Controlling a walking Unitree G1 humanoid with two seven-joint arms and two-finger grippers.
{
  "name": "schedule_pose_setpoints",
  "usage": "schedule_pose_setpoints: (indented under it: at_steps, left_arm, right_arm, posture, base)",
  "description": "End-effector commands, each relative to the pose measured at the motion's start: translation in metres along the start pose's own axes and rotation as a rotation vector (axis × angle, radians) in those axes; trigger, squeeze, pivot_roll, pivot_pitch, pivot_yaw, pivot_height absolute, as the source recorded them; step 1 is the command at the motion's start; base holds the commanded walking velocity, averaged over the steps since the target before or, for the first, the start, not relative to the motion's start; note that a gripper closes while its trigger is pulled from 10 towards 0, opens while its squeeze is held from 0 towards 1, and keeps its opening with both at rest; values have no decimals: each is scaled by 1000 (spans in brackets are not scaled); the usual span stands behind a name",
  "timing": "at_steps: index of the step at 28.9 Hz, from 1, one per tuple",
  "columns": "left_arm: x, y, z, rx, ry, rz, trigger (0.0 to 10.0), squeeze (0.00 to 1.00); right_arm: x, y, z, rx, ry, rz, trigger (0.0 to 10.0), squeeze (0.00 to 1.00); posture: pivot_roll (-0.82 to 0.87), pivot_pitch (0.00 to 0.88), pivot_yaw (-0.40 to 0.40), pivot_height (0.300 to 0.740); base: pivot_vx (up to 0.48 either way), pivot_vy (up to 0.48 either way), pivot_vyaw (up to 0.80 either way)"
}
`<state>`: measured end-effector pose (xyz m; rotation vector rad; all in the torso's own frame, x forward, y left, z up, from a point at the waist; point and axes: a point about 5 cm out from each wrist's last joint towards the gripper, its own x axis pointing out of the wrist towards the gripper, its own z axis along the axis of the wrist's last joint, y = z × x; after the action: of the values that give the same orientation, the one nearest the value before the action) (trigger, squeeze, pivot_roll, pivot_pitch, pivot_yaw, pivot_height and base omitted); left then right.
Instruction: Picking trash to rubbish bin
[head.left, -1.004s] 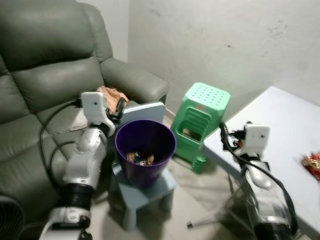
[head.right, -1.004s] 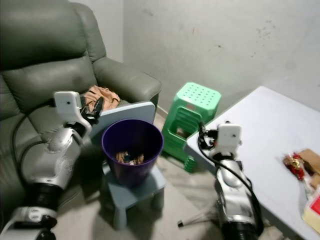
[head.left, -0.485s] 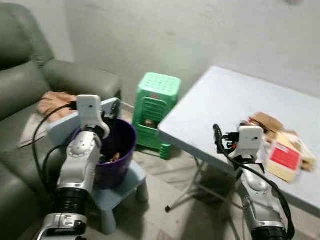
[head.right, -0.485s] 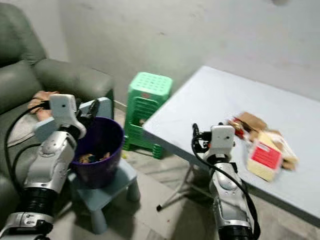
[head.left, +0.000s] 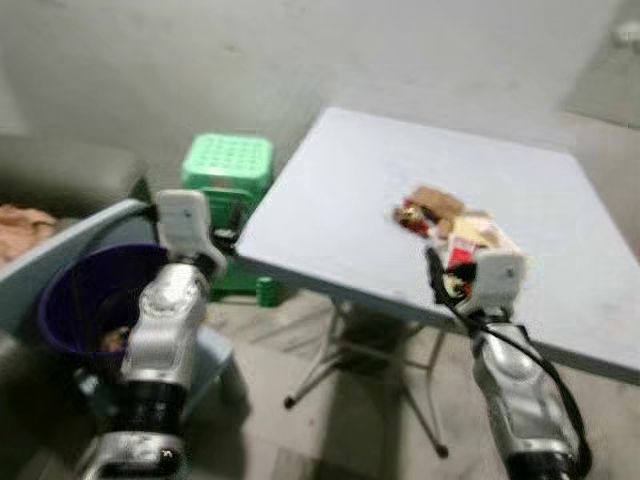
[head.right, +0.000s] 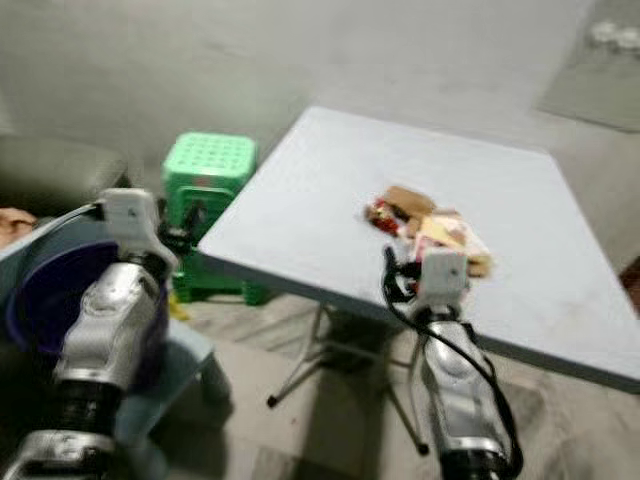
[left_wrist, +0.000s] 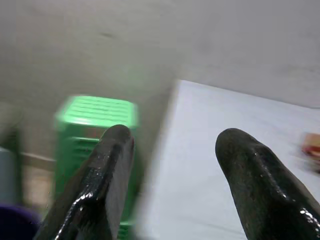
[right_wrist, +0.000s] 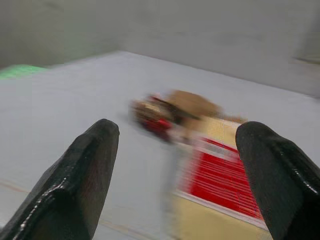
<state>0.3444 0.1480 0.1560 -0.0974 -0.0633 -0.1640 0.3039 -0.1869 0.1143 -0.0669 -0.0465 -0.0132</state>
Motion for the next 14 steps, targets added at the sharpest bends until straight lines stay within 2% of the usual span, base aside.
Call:
schedule_pose_setpoints:
  at_steps: [1,4,8,11,14]
  left_arm:
    - [0,-6,3,21,-1,-37,10000,0]
    - [-3,-12,-4,28,17,-67,10000,0]
    - [-15,-25,-16,84,49,-151,10000,0]
    - [-17,-26,-17,77,59,-166,10000,0]
    - [-20,-28,-19,73,80,-209,10000,0]
  right_arm:
    - [2,0,6,6,-21,-13,10000,0]
    - [1,1,6,13,-21,-10,10000,0]
    - [-5,5,2,-7,-6,50,10000,0]
    - [-5,6,3,-20,-4,79,10000,0]
    - [-7,12,6,-7,-30,130,10000,0]
  posture:
    - [-20,0,-94,740]
    - [-20,0,-98,740]
    - [-23,0,-96,740]
    - [-31,0,-92,740]
    - [-37,0,-88,740]
  base:
    - [0,0,-781]
    - [0,0,-779]
    - [0,0,-775]
    - [0,0,-775]
    - [0,0,-215]
